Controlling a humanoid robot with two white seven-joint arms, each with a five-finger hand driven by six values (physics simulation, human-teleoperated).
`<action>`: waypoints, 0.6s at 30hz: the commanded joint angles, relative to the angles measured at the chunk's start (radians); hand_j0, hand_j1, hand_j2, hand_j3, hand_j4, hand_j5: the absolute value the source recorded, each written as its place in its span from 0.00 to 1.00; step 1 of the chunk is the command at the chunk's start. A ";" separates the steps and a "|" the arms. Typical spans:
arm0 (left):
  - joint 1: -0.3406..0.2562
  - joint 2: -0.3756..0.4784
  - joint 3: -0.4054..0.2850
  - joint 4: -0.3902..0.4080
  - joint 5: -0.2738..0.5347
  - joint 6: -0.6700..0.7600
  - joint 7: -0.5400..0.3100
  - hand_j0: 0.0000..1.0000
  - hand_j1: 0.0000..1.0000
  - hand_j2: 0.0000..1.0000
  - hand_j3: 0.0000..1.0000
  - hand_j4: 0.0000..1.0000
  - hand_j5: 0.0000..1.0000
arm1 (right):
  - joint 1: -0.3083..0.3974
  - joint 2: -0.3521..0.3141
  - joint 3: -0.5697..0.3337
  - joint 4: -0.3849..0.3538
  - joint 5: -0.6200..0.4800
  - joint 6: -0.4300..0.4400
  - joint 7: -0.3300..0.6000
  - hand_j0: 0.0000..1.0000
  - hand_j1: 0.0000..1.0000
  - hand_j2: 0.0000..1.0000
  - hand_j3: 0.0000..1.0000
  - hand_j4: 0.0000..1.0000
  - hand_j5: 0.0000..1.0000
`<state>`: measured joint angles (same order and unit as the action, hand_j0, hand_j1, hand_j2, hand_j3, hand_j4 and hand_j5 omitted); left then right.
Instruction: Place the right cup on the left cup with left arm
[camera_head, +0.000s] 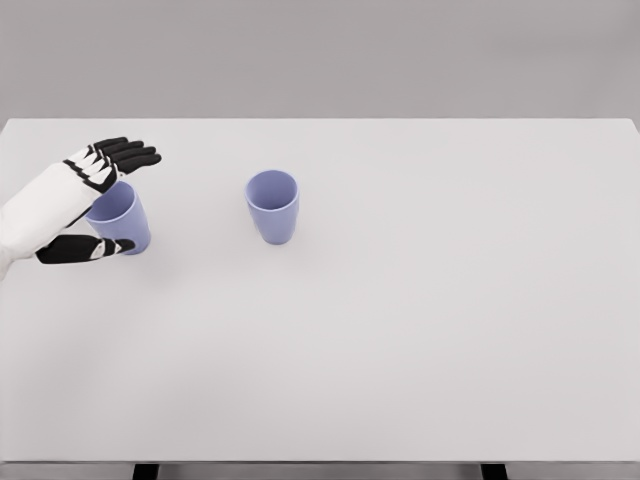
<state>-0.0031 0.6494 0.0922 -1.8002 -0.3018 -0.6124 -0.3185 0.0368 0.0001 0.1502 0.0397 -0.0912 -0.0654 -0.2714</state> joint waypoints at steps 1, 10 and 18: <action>0.000 0.032 -0.002 -0.001 0.006 0.002 -0.001 1.00 1.00 1.00 1.00 1.00 1.00 | 0.000 0.000 0.000 0.000 -0.001 -0.001 0.000 1.00 1.00 1.00 1.00 1.00 1.00; -0.058 0.226 -0.117 -0.002 0.242 0.002 -0.027 1.00 1.00 1.00 1.00 1.00 1.00 | 0.000 0.000 -0.001 0.000 -0.001 -0.001 0.000 1.00 1.00 1.00 1.00 1.00 1.00; -0.592 0.280 -0.700 -0.002 0.630 0.267 -0.292 1.00 1.00 1.00 1.00 1.00 1.00 | 0.000 0.000 0.000 0.000 -0.001 -0.001 0.001 1.00 1.00 1.00 1.00 1.00 1.00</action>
<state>-0.6059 0.9232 -0.4773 -1.8023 0.2586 -0.4723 -0.5857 0.0368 0.0001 0.1502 0.0397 -0.0916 -0.0656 -0.2713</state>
